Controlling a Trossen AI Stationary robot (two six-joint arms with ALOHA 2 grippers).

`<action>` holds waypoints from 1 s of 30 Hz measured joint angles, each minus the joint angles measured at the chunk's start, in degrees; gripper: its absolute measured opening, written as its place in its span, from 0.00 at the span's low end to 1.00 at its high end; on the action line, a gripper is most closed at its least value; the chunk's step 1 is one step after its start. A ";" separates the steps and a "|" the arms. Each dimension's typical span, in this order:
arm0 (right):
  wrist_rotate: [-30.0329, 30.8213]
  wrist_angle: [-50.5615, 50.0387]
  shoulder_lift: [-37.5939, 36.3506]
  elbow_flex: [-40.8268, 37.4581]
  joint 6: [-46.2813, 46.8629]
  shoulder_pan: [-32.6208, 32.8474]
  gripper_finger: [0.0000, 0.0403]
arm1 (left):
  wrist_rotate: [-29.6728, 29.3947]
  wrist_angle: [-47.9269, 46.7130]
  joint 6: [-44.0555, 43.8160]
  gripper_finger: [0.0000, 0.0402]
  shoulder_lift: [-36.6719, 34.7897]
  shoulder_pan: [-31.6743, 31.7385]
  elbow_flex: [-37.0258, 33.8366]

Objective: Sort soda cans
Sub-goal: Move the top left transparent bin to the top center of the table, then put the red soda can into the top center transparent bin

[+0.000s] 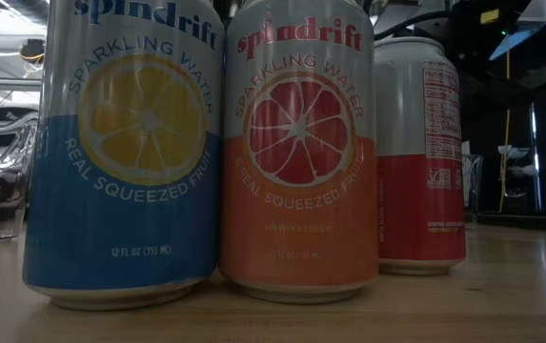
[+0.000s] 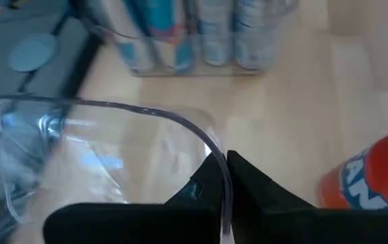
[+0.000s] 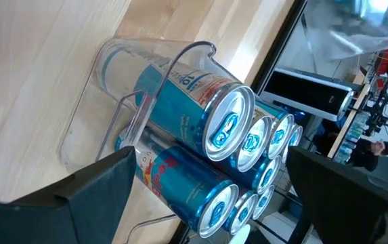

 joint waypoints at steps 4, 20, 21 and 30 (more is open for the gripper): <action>0.00 0.69 0.00 0.00 -0.66 0.00 0.94 | 3.91 1.86 -0.42 0.00 4.76 -0.09 0.00; 0.00 0.75 0.00 0.00 -0.76 0.02 0.94 | 4.95 9.15 -5.41 0.08 10.48 -0.11 -0.02; 0.00 0.75 0.00 0.00 -0.76 0.02 0.94 | 4.93 9.89 -5.67 0.10 10.43 -0.11 -0.02; 0.00 0.75 0.00 0.00 -0.76 0.02 0.94 | 4.92 13.33 -5.99 0.32 10.69 -0.11 0.06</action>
